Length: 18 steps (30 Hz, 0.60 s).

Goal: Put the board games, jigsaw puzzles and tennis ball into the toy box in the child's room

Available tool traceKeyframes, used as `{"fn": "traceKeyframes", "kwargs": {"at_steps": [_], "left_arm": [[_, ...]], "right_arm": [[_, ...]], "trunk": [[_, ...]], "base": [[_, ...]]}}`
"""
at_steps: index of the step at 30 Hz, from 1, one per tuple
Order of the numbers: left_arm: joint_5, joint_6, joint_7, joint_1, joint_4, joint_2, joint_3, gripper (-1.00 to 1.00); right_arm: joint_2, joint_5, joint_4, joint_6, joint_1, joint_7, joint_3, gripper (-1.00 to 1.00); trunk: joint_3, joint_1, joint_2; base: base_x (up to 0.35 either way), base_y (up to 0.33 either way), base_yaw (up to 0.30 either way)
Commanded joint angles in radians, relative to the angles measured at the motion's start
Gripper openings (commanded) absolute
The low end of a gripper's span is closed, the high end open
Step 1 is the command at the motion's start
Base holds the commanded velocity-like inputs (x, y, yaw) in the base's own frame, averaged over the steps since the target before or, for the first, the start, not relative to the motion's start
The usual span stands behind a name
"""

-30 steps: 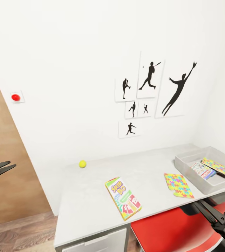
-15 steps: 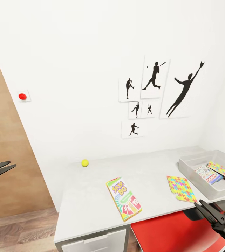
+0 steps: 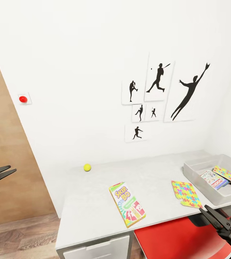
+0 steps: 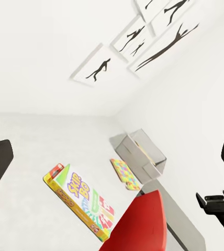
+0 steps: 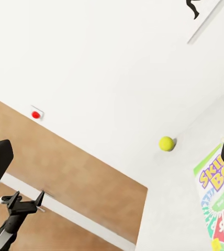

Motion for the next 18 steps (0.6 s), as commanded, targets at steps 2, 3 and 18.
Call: {"fn": "traceKeyframes", "kwargs": {"at_steps": [2, 3, 18], "left_arm": [[-0.001, 0.011, -0.004, -0.001, 0.0, 0.0, -0.001, 1.0], [-0.001, 0.011, -0.004, -0.001, 0.0, 0.0, -0.001, 1.0], [-0.001, 0.011, -0.004, -0.001, 0.0, -0.001, -0.018, 1.0]], "right_arm": [[-0.002, 0.002, -0.001, 0.009, -0.001, -0.009, -0.001, 1.0], [-0.001, 0.006, -0.004, 0.01, -0.002, -0.017, -0.001, 1.0], [-0.002, 0.042, -0.083, 0.135, -0.084, -0.348, 0.066, 1.0]], "trunk": [[-0.002, 0.001, -0.002], [-0.002, 0.001, -0.002], [-0.002, 0.001, -0.002]], "base": [[0.0, 0.0, 0.0], [0.0, 0.0, 0.0], [0.0, 0.0, 0.0]]}}
